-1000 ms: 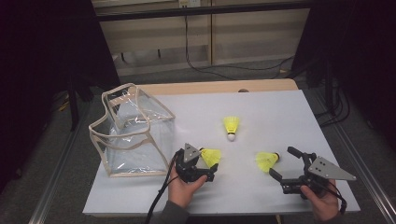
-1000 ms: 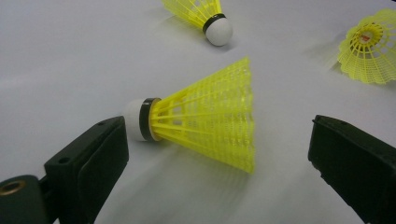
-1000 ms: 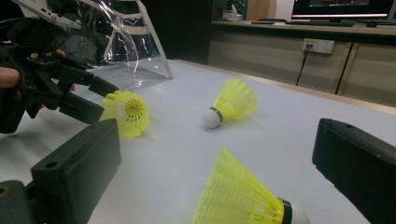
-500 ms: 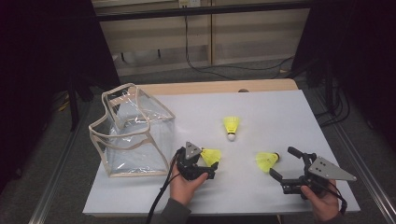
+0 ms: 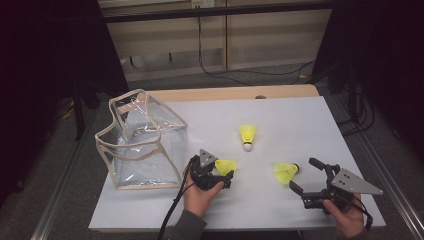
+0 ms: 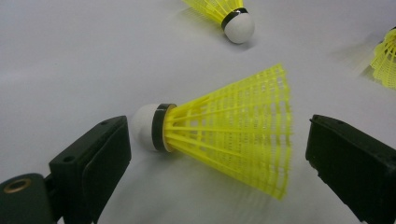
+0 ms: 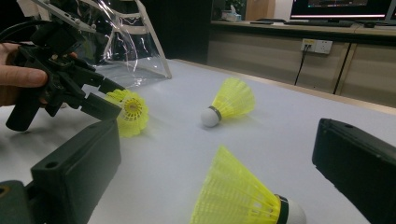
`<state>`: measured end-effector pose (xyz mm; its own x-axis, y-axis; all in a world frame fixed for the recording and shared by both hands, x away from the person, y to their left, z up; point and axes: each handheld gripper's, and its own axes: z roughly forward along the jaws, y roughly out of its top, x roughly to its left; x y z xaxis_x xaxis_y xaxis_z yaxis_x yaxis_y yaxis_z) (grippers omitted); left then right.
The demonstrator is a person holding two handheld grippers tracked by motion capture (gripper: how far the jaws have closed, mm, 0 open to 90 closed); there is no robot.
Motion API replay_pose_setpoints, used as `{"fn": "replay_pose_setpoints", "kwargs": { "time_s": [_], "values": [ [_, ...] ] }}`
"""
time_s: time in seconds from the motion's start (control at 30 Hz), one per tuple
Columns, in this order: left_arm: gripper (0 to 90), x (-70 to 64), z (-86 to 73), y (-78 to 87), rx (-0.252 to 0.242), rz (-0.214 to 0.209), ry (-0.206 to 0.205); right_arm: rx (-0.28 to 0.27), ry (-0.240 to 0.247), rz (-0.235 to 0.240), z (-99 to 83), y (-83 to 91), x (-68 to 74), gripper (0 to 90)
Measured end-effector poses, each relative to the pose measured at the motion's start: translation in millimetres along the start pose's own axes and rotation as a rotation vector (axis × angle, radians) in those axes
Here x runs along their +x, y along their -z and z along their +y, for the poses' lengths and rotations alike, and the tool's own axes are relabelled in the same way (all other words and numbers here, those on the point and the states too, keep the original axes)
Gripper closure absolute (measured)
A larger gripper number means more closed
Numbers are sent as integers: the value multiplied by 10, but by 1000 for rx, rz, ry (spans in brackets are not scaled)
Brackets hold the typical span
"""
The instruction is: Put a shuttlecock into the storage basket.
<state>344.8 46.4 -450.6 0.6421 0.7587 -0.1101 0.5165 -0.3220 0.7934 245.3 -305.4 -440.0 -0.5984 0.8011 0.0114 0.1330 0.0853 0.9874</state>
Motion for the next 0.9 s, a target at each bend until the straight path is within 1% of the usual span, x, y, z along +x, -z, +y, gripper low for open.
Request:
{"fn": "replay_pose_setpoints", "kwargs": {
  "time_s": [0.03,0.17,0.27,0.3,0.33,0.37,0.4,0.43,0.5,0.53,0.57,0.6,0.7,0.9],
  "values": [
    [71,-2,2,-9,-2,2,5,-3,1,-2,0,3,-1,9],
    [77,0,11,-33,2,15,-1,-3,-4,-5,-2,23,2,9],
    [78,3,21,-33,-5,31,11,-3,-6,-8,0,35,1,9],
    [81,12,26,-24,0,34,5,-4,-3,-10,1,37,-1,9],
    [92,10,29,-26,-8,27,15,-6,-5,-8,1,36,-2,9],
    [123,18,33,-18,2,21,6,-6,-4,-8,1,35,-2,9],
    [140,13,33,-24,-2,18,18,-3,-4,-8,1,35,-1,9],
    [140,12,33,-25,1,25,21,-3,-6,-8,0,31,2,9],
    [141,21,34,-29,11,32,13,-4,-7,-7,0,26,8,9],
    [146,23,33,-33,11,38,23,1,-5,-8,1,28,10,10],
    [151,31,32,-32,21,40,24,0,4,-6,1,28,6,9],
    [151,40,33,-34,26,42,21,-2,1,-6,3,27,8,9],
    [165,37,30,-42,25,45,35,-2,-2,-9,2,27,6,9],
    [199,57,33,-42,32,60,29,-2,-2,-7,-2,24,0,10]
  ]
}}
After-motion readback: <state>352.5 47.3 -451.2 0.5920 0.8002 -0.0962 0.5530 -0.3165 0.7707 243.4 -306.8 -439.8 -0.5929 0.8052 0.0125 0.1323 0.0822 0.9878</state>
